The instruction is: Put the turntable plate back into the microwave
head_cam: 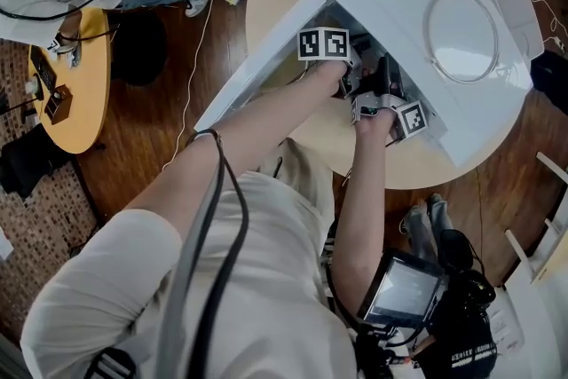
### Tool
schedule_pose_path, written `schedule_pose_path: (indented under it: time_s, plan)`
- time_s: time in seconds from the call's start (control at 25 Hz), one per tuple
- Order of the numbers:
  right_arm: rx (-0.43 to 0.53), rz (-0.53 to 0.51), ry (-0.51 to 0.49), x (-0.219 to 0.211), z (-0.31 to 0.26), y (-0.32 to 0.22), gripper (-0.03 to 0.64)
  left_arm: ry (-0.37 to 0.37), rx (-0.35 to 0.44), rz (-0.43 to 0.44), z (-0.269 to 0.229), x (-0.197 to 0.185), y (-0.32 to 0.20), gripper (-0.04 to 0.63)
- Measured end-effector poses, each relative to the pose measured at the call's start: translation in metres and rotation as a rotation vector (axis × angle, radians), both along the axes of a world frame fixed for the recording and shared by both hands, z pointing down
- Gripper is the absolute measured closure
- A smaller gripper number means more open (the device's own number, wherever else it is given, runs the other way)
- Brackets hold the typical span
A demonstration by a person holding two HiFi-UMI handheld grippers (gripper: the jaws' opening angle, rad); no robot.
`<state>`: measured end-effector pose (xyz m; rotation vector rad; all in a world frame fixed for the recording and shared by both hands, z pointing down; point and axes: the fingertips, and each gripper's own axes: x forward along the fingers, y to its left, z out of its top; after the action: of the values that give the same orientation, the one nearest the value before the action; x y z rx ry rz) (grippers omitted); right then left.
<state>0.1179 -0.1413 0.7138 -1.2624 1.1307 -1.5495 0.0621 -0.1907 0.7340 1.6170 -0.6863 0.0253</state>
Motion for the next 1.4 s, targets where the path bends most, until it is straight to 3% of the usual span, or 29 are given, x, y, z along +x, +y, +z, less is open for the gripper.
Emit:
schedule_pose_path:
  time_s: [0.4,0.76,1.4]
  plan:
    - [-0.044,0.004,0.052,0.003,0.009,0.015,0.469,0.009,0.047,0.005,-0.010,-0.013,0.023,0.584]
    - [-0.080,-0.066,0.107,-0.003,-0.003,0.025,0.469,0.000,0.066,-0.003,-0.025,-0.031,0.041,0.584]
    - [-0.147,-0.148,0.256,-0.004,-0.029,0.081,0.470,0.072,0.080,0.018,-0.065,-0.034,0.080,0.584]
